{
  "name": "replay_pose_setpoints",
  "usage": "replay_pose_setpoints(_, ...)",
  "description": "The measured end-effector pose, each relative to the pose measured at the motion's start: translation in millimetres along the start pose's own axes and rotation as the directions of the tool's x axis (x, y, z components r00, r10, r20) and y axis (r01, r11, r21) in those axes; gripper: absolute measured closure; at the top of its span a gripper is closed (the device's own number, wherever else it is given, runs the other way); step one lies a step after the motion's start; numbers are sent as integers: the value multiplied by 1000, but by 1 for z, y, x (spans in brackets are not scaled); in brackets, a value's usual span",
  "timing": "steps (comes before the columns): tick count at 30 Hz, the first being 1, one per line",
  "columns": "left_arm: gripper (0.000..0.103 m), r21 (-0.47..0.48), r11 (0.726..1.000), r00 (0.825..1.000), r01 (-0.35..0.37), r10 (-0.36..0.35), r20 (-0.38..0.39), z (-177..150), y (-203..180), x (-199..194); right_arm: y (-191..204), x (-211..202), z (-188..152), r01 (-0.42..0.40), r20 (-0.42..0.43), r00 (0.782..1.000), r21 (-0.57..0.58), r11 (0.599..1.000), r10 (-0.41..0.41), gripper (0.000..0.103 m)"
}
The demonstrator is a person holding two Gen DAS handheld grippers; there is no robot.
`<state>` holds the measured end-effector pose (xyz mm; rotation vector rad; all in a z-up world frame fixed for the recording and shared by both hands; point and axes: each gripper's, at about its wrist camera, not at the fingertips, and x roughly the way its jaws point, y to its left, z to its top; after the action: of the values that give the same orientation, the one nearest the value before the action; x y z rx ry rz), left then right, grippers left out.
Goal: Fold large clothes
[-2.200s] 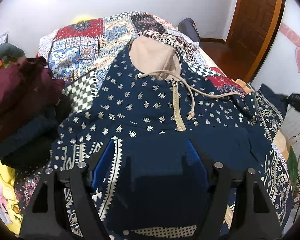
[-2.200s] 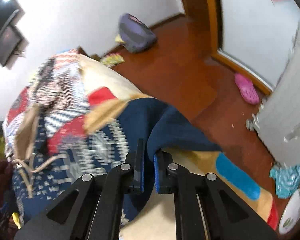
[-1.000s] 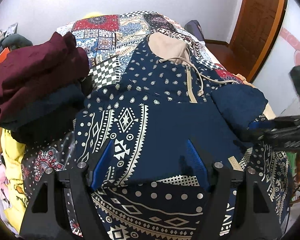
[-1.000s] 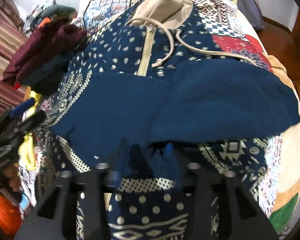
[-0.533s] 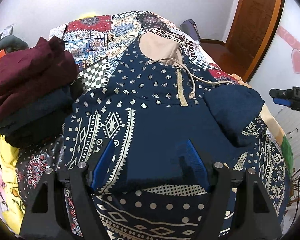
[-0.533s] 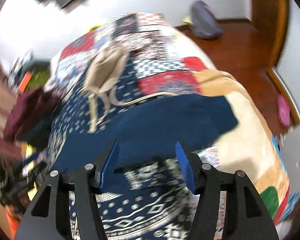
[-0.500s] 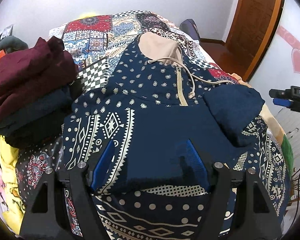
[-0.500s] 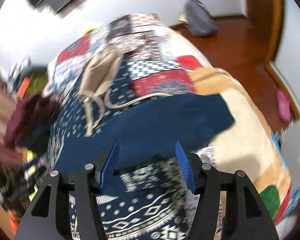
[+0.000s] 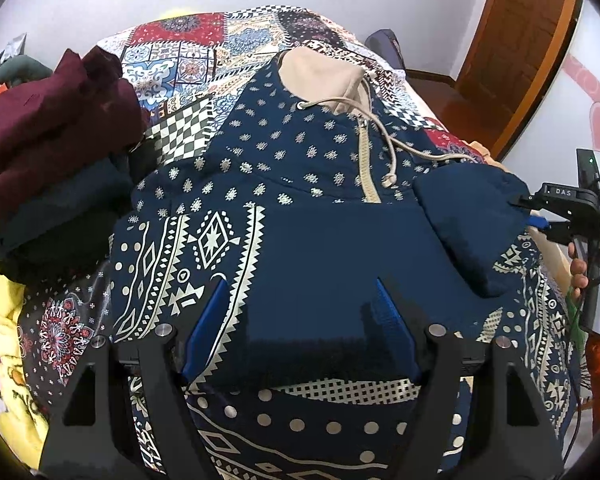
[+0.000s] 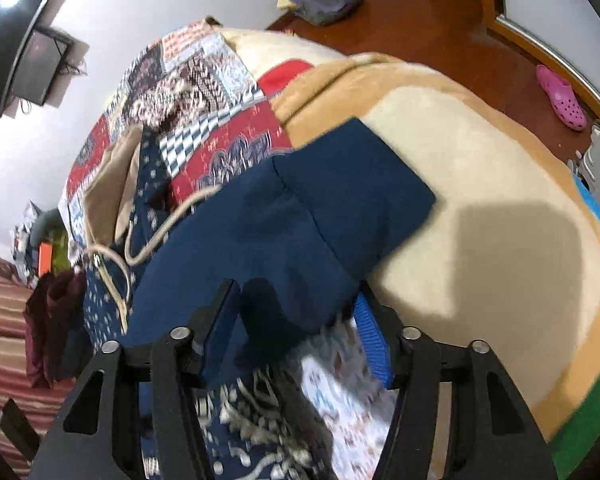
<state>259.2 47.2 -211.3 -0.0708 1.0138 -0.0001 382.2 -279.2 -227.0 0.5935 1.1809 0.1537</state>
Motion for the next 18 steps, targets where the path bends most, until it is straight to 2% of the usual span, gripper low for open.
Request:
replay_pose_setpoints(2, 30, 1, 1000, 1000, -5, 5, 0, -1, 2, 0, 2, 3, 2, 8, 3, 1000, -10, 1000, -8, 89)
replay_pose_setpoints(3, 30, 2, 1000, 1000, -8, 8, 3, -1, 2, 0, 4, 5, 3, -7, -7, 1000, -14, 1000, 7, 95)
replay_pose_setpoints(6, 30, -3, 1000, 1000, -19, 19, 18, -2, 6, -6, 16, -7, 5, -7, 20, 1000, -51, 999, 8, 96)
replay_pose_setpoints(10, 30, -20, 1000, 999, -16, 17, 46, -2, 14, -18, 63, -43, 6, -10, 93, 995, -204, 979, 30, 97)
replay_pose_setpoints(13, 30, -28, 1000, 998, -15, 16, 63, 0, 19, -25, 114, -79, -1, -4, 165, 984, -348, 938, 65, 97)
replay_pose_setpoints(18, 30, -40, 999, 994, -12, 16, 109, -1, 31, -45, 186, -111, -22, -47, 186, 969, -510, 859, 163, 97)
